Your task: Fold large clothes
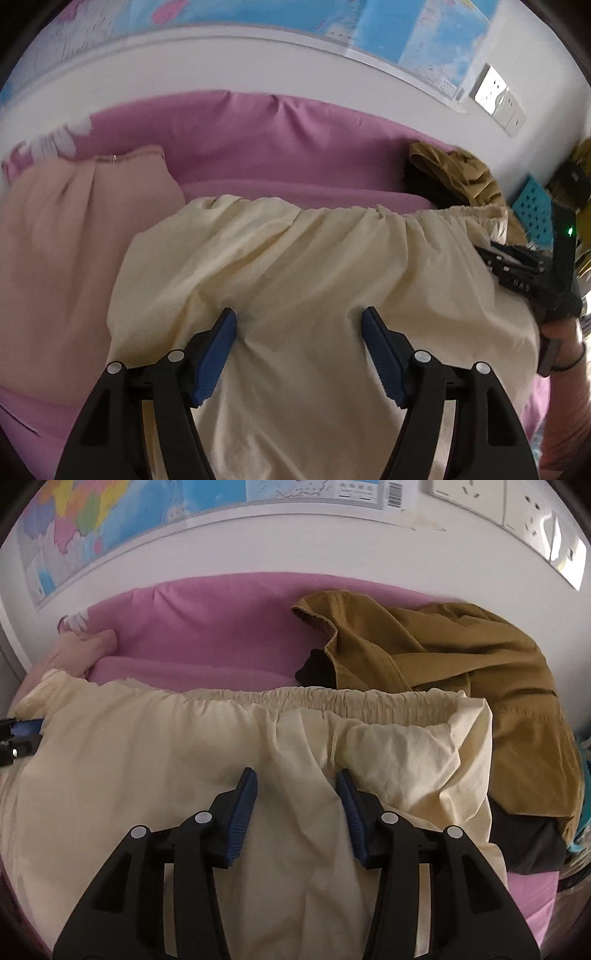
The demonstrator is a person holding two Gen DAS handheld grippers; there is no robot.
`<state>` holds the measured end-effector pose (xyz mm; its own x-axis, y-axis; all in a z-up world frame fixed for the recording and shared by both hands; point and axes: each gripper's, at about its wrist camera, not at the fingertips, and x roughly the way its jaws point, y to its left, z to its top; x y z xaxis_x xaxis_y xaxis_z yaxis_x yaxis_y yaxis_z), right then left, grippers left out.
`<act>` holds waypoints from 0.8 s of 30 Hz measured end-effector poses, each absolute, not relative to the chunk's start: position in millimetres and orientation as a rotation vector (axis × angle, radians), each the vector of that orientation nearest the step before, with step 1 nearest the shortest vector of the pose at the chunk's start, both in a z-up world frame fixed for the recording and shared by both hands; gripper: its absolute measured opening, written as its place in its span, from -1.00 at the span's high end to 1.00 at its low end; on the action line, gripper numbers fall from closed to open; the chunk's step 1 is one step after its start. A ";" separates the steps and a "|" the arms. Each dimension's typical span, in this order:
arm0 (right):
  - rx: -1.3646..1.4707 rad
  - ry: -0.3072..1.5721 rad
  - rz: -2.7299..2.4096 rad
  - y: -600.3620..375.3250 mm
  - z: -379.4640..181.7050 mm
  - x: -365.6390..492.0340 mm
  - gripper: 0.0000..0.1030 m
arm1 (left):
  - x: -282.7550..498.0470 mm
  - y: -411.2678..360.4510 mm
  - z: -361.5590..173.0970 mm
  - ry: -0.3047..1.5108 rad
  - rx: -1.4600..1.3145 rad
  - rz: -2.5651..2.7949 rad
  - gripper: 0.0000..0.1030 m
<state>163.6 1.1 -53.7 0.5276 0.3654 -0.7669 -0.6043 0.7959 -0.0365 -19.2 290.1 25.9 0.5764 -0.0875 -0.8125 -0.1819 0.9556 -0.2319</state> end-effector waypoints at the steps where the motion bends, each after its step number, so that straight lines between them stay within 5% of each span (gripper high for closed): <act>1: -0.297 0.815 0.604 -4.3 -48.1 157.6 0.14 | -21.6 291.6 25.0 0.952 -0.310 0.054 -0.33; 10: -0.169 0.677 0.805 -21.7 -8.7 87.3 -0.02 | -44.3 260.5 38.8 0.857 -0.183 0.088 -0.44; 24: -0.218 0.828 0.804 17.7 -64.4 112.3 0.01 | -35.2 253.7 10.5 0.889 -0.125 0.125 -0.58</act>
